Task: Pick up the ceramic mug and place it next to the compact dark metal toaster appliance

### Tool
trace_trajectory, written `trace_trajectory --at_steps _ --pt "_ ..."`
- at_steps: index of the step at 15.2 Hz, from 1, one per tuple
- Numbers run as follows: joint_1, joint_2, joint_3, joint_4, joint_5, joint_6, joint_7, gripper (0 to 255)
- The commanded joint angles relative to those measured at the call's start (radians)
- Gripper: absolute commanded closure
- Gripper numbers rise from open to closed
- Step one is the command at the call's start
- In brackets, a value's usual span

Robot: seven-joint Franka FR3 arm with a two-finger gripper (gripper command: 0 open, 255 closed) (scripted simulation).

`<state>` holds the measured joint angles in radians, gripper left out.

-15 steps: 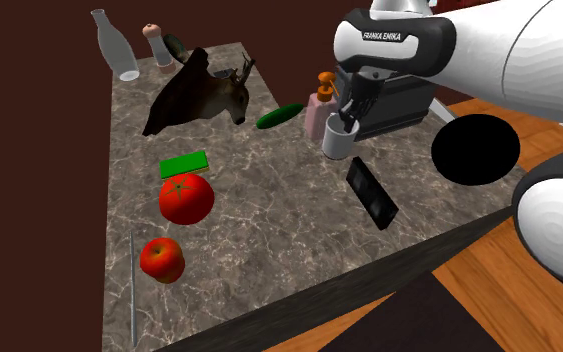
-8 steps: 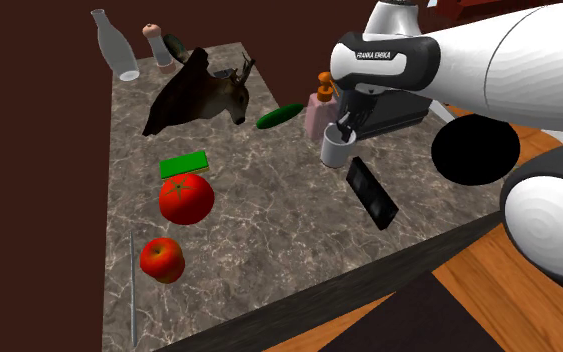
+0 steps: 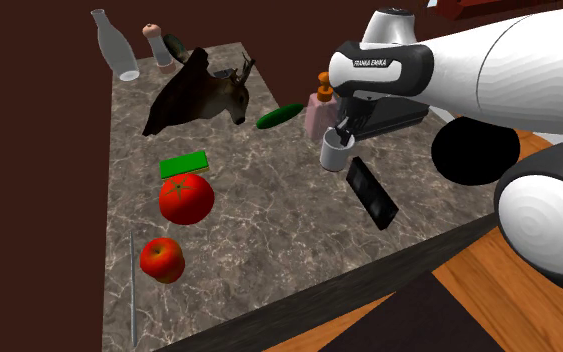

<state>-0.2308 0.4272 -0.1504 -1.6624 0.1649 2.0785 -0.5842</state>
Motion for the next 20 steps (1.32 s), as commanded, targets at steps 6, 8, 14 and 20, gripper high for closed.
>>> trace_trajectory --at_steps 6,8,14,20 --pt "0.000 0.000 0.000 0.000 0.000 0.000 0.000 0" --pt "0.000 0.000 0.000 0.000 0.000 0.000 0.000 0" --pt "-0.004 -0.041 -0.007 0.068 -0.012 -0.109 0.008 0" --pt "-0.004 -0.041 -0.007 0.068 -0.012 -0.108 0.008 0"
